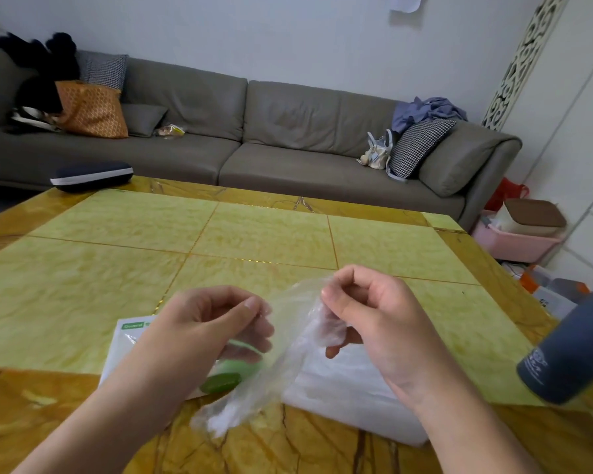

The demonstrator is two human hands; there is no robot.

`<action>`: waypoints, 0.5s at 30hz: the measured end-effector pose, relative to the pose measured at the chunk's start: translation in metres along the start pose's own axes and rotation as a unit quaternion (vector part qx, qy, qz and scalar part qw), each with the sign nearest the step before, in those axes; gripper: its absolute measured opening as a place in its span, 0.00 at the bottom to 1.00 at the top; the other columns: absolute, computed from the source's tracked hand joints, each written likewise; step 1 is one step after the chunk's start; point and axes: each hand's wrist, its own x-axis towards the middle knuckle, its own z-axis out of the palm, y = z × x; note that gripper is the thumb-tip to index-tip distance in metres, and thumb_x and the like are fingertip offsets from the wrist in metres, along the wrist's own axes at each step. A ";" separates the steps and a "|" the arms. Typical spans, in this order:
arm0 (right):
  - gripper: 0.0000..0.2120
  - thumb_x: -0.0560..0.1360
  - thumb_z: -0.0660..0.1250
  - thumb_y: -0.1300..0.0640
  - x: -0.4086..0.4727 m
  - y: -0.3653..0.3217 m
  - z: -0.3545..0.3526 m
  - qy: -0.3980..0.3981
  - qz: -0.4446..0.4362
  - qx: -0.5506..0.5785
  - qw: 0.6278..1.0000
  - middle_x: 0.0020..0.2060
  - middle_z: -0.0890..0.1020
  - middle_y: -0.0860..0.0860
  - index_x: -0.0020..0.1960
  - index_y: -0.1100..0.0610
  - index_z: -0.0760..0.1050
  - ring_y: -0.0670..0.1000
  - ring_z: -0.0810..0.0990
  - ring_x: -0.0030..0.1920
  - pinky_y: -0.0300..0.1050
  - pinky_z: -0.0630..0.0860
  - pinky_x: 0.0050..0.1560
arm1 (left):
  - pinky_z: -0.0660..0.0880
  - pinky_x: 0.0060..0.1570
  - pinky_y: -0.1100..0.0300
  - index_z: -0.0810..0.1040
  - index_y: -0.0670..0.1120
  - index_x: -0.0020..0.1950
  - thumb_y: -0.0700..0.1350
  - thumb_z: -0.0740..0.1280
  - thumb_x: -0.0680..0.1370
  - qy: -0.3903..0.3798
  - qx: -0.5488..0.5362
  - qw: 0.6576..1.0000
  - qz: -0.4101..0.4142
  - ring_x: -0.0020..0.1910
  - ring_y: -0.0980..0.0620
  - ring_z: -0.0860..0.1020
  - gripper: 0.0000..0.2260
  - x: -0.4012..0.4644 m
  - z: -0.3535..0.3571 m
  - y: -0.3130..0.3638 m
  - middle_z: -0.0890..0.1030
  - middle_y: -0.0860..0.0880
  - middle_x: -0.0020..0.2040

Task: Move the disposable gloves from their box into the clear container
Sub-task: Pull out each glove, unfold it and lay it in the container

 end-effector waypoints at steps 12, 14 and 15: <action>0.04 0.81 0.71 0.61 -0.003 0.000 -0.004 -0.020 0.005 -0.082 0.996 0.36 0.86 0.57 0.49 0.60 0.83 0.57 0.84 0.34 0.51 0.83 0.37 | 0.80 0.40 0.55 0.87 0.45 0.42 0.47 0.73 0.76 0.003 0.077 0.993 0.090 0.31 0.48 0.81 0.07 -0.003 0.003 0.005 0.84 0.42 0.33; 0.08 0.83 0.68 0.61 0.000 0.005 -0.004 0.030 0.007 -0.068 0.997 0.31 0.81 0.56 0.45 0.61 0.83 0.56 0.76 0.25 0.47 0.73 0.25 | 0.82 0.40 0.54 0.87 0.44 0.42 0.49 0.74 0.75 0.025 0.078 0.993 0.085 0.31 0.48 0.80 0.08 -0.001 -0.003 0.005 0.84 0.42 0.33; 0.09 0.83 0.68 0.60 0.001 0.005 -0.005 0.049 0.012 -0.067 0.996 0.31 0.80 0.55 0.45 0.60 0.83 0.54 0.73 0.24 0.43 0.68 0.23 | 0.82 0.40 0.55 0.87 0.44 0.42 0.49 0.74 0.74 0.042 0.066 0.994 0.079 0.31 0.48 0.80 0.09 0.001 -0.007 0.005 0.84 0.41 0.34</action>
